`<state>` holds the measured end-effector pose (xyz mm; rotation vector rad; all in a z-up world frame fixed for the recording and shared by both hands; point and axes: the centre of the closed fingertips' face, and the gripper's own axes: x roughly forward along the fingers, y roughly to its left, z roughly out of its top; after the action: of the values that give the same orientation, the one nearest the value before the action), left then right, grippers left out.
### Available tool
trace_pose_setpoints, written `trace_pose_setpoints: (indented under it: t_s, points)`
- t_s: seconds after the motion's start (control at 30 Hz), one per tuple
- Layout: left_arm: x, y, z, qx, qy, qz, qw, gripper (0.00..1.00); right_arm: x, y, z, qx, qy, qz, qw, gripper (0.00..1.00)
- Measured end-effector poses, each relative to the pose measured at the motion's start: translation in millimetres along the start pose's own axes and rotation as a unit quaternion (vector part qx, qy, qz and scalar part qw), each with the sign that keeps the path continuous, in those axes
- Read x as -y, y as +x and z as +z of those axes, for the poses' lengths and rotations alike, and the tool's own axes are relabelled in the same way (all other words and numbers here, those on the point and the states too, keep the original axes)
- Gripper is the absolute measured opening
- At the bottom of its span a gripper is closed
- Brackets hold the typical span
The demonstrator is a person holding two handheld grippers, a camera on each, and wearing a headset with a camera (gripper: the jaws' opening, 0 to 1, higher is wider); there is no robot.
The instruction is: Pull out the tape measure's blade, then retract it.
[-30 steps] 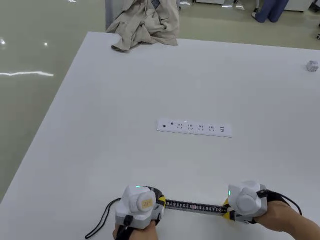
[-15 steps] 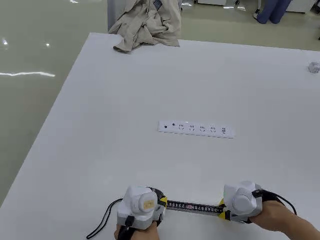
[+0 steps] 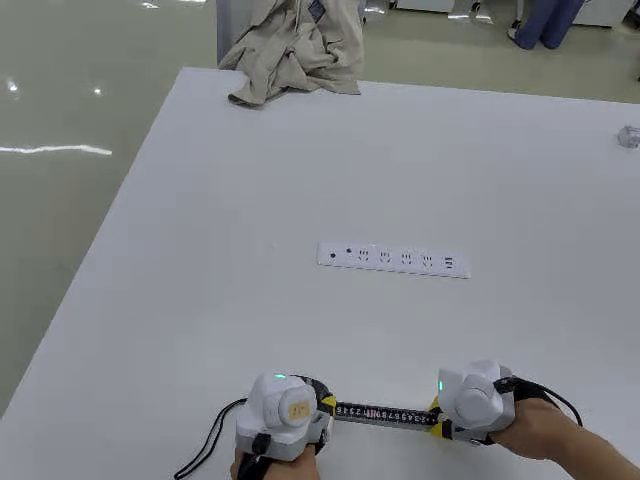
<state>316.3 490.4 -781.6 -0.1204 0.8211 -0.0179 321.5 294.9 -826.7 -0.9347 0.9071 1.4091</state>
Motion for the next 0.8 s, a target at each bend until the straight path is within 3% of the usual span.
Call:
trace_pose_setpoints:
  t_s: [0.8]
  points:
    - [0.1,0.1,-0.3,-0.002,-0.002,0.0,1.0,0.54,1.1,8.8,20.1,0.006,-0.011,0.007,0.9999,0.14]
